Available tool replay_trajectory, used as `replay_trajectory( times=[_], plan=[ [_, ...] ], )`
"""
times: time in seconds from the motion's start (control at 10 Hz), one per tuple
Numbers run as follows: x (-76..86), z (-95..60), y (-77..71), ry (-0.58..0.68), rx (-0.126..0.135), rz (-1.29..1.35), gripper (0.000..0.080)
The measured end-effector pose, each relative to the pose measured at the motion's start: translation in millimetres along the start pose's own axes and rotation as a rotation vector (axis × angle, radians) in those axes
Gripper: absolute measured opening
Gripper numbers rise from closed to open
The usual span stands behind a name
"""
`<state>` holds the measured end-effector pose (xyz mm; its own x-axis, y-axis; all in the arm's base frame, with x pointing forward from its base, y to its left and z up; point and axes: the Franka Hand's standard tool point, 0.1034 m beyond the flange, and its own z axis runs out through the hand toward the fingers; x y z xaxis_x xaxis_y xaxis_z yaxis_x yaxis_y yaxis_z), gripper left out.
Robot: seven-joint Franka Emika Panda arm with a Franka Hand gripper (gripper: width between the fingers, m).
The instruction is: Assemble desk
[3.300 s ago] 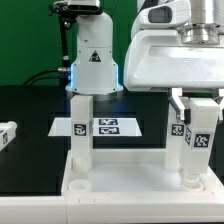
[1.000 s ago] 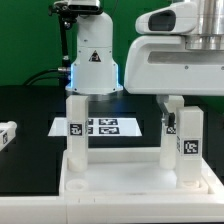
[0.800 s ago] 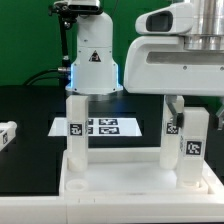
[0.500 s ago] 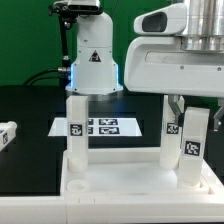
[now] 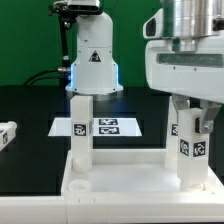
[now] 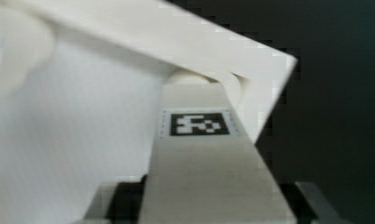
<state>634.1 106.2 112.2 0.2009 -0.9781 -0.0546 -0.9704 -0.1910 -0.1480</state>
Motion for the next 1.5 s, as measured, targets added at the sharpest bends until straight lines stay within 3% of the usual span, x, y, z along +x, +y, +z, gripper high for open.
replay_trajectory(
  times=[0.2, 0.3, 0.4, 0.5, 0.6, 0.7, 0.8, 0.9, 1.3, 1.4, 1.5],
  plan=[
    [-2.1, 0.2, -0.4, 0.002, -0.005, 0.102, 0.0284],
    [-1.9, 0.2, -0.3, 0.001, -0.005, 0.07, 0.0285],
    [-2.7, 0.3, 1.0, 0.011, -0.021, -0.028, 0.0285],
    [-5.1, -2.2, 0.3, 0.031, -0.053, -0.232, 0.05],
    [-6.9, -4.9, -3.4, 0.034, -0.054, -0.431, 0.05],
    [-6.8, -5.8, -4.1, 0.03, -0.055, -0.544, 0.0617],
    [-6.0, -4.7, -3.2, 0.03, -0.057, -0.577, 0.0639],
    [-5.4, -4.6, -3.1, 0.03, -0.059, -0.64, 0.0639],
    [0.0, -5.0, -4.5, 0.028, -0.093, -1.321, 0.0649],
    [0.6, -5.1, -4.7, 0.031, -0.091, -1.274, 0.0649],
    [0.6, -5.1, -4.7, 0.033, -0.09, -1.237, 0.051]
  ],
)
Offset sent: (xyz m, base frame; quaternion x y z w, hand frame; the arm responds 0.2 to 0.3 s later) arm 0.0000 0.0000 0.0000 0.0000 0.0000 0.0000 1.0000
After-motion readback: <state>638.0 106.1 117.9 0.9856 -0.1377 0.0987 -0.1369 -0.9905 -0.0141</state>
